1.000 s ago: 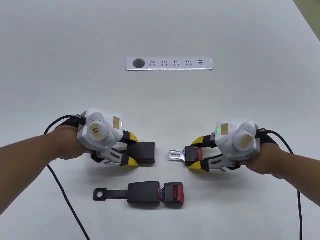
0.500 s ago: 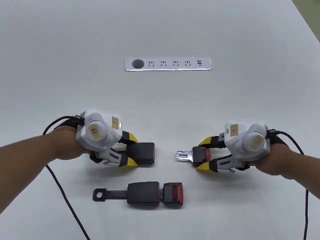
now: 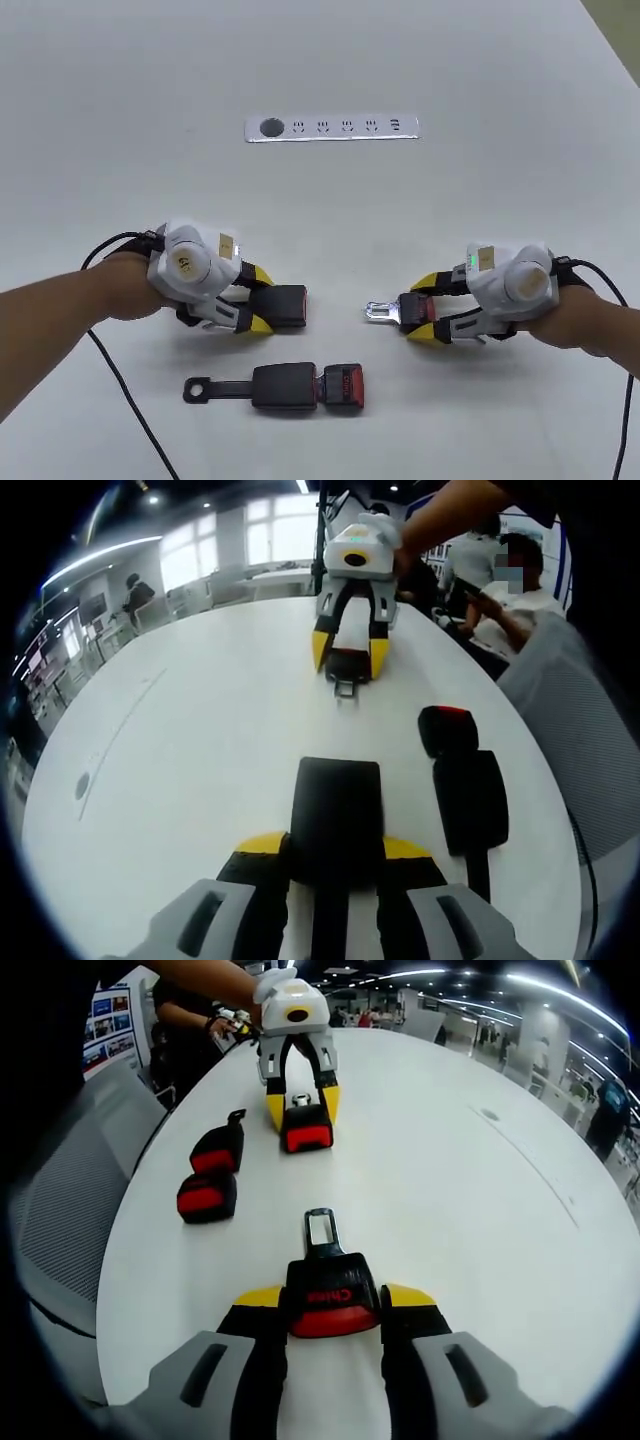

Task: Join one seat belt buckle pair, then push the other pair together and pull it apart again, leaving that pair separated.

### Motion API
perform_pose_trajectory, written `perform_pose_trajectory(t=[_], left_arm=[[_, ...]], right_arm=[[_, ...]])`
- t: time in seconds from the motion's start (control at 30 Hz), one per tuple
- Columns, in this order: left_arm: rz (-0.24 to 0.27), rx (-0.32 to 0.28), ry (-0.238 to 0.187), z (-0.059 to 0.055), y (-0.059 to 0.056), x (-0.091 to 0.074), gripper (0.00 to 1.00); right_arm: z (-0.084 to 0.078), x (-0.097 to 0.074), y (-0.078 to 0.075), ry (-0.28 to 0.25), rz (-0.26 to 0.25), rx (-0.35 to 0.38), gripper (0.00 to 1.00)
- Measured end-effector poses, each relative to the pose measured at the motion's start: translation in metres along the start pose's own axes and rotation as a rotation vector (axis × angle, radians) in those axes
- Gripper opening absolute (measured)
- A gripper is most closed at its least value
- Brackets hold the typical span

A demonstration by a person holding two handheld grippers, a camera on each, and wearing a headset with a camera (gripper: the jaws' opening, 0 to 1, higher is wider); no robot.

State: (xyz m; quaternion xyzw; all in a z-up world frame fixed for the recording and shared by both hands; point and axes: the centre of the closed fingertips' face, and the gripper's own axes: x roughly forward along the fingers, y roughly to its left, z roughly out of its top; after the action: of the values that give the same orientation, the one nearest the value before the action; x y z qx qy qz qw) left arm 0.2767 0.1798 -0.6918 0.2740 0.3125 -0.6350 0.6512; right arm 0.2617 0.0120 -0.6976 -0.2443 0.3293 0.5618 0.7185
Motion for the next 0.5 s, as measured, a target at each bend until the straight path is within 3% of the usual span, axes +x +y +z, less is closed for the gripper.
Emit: perform_pose_trajectory(t=[0.4,0.5], left_arm=[[0.012,-0.011,0.015,0.0009,-0.0006,0.0,0.35],[0.031,-0.041,0.023,0.0015,0.0012,-0.0006,0.42]], right_arm=[[0.0024,-0.0002,0.0026,0.002,0.0,-0.001,0.36],[0.0025,-0.0005,0.003,0.01,-0.013,0.007,0.36]])
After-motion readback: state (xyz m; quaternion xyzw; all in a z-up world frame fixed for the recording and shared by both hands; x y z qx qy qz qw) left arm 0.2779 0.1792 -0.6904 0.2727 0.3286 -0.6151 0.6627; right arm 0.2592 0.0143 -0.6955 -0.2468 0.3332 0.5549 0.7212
